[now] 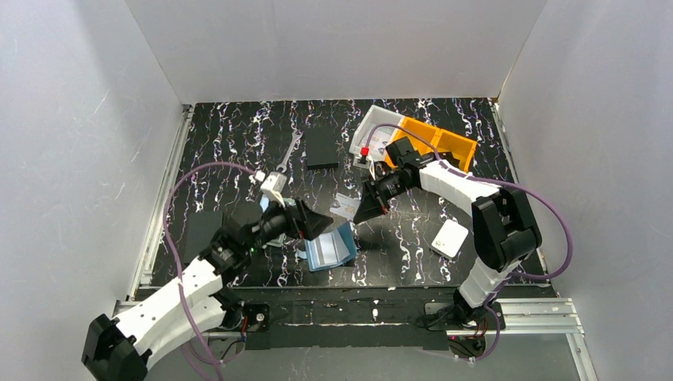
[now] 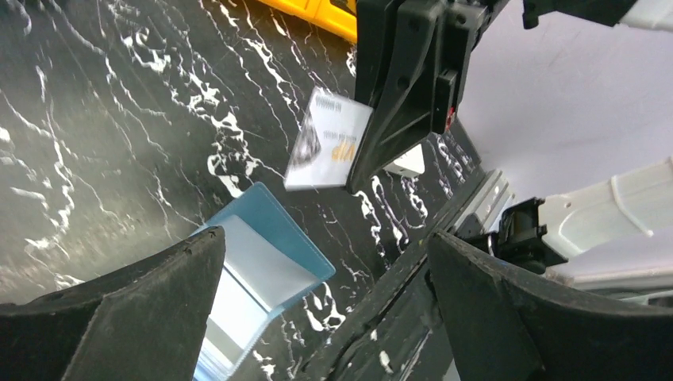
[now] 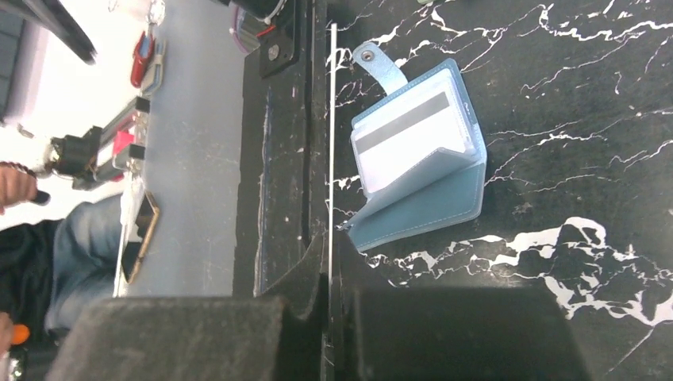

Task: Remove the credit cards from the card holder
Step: Place the credit card in the storage box.

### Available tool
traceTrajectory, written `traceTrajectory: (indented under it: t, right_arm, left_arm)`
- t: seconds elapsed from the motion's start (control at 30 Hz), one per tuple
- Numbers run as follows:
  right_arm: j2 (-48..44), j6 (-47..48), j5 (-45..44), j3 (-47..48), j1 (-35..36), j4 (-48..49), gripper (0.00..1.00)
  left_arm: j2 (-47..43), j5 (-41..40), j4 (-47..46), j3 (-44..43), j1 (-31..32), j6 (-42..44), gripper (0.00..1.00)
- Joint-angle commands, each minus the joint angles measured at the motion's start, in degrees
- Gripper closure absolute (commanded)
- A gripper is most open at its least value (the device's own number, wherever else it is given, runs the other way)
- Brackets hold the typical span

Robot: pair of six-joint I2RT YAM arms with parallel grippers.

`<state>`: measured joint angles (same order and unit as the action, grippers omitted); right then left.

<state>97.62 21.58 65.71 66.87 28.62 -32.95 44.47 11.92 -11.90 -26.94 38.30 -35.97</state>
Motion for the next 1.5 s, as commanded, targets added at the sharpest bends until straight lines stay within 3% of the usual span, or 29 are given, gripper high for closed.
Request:
traceTrajectory:
  t: [0.0, 0.07, 0.17, 0.3, 0.47, 0.73, 1.03, 1.17, 1.27, 1.33, 1.37, 1.47]
  right_arm:
    - [2.2, 16.9, -0.1, 6.6, 0.5, -16.9, 0.99]
    - [3.4, 23.2, 0.1, 8.4, 0.7, -22.5, 0.99]
    - [4.5, 28.4, -0.1, 9.7, 1.2, -27.3, 0.99]
    - [4.4, 28.6, -1.8, 9.7, 1.8, -27.0, 0.99]
    - [4.0, 28.4, -2.7, 9.7, 1.9, -26.6, 0.99]
    - [4.1, 28.2, -2.9, 9.6, 1.9, -26.5, 0.99]
    - [4.5, 28.4, -2.1, 9.9, 1.9, -27.1, 0.99]
    - [4.5, 28.5, -2.0, 9.9, 1.9, -27.2, 0.99]
    - [4.5, 28.5, -2.0, 10.0, 1.9, -27.3, 0.99]
    - [4.5, 28.4, -2.0, 10.1, 1.9, -27.4, 0.99]
    - [4.5, 28.1, -2.2, 10.1, 1.9, -27.3, 0.96]
    - [3.8, 27.5, -4.4, 11.2, 1.8, -28.0, 0.60]
  left_arm:
    - [8.3, 21.4, 10.3, -12.7, -7.2, 14.9, 0.02]
    - [13.3, 28.3, 16.7, -18.1, -9.3, 18.4, 0.02]
    - [19.3, 37.1, 16.7, -22.3, -10.8, 18.3, 0.02]
    - [26.5, 41.7, 16.2, -26.1, -10.8, 17.1, 0.02]
    - [33.9, 46.3, 16.7, -30.3, -10.8, 16.9, 0.13]
    - [40.8, 49.0, 20.1, -34.8, -10.0, 19.3, 0.36]
    - [43.1, 47.9, 23.9, -35.0, -7.7, 23.0, 0.44]
    - [44.1, 48.2, 24.4, -35.2, -7.4, 23.1, 0.69]
    - [44.9, 49.5, 24.6, -35.4, -7.3, 23.0, 1.00]
    - [44.8, 49.4, 24.9, -34.9, -7.3, 22.8, 1.00]
    - [44.1, 48.5, 24.6, -34.4, -7.3, 22.0, 1.00]
    - [38.1, 45.2, 14.6, -28.6, -7.7, 14.0, 1.00]
